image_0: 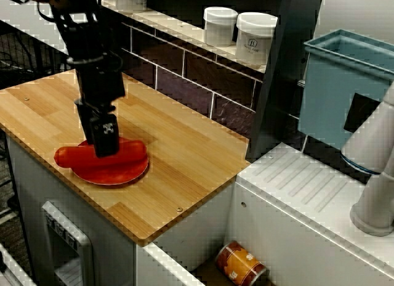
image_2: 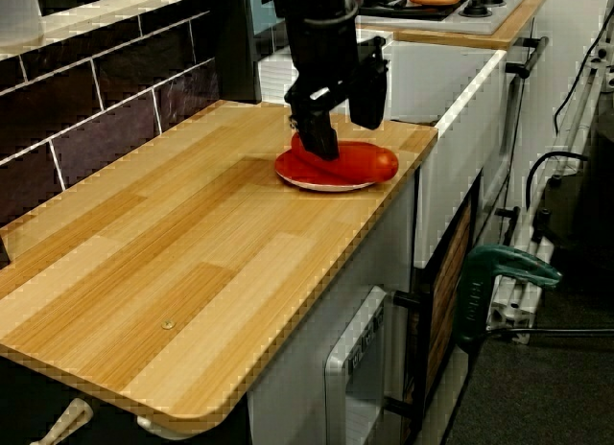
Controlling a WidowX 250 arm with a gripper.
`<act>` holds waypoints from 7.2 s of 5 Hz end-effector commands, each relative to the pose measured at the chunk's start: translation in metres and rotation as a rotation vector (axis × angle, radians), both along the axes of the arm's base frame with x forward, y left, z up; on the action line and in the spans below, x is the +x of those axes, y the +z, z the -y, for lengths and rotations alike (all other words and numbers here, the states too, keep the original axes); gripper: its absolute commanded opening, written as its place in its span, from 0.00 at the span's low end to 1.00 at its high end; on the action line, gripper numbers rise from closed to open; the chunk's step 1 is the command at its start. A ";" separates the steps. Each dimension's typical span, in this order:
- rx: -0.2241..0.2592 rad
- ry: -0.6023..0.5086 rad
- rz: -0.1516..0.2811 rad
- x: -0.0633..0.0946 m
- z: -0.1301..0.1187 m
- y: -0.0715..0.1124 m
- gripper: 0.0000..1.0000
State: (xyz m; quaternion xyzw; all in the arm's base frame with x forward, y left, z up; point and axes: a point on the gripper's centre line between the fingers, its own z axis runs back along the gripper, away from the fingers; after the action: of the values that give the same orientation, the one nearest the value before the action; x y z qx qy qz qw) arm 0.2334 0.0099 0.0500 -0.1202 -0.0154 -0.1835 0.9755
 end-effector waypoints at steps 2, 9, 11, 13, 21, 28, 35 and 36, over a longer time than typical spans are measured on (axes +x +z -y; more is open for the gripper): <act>0.062 0.016 0.018 0.011 0.002 -0.034 1.00; -0.125 0.108 0.144 0.013 -0.128 0.088 0.00; -0.079 0.186 0.198 0.048 -0.157 0.068 0.00; -0.003 0.204 0.170 0.071 -0.163 0.030 0.00; -0.112 0.283 0.123 0.043 -0.204 0.052 1.00; 0.068 0.012 0.197 0.067 -0.165 0.004 1.00; -0.064 0.106 0.094 0.037 -0.136 0.043 1.00; -0.048 0.107 0.083 0.038 -0.128 0.032 1.00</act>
State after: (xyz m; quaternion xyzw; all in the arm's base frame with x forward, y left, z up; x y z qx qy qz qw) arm 0.2756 0.1288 0.0692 -0.1529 -0.0483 -0.1274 0.9788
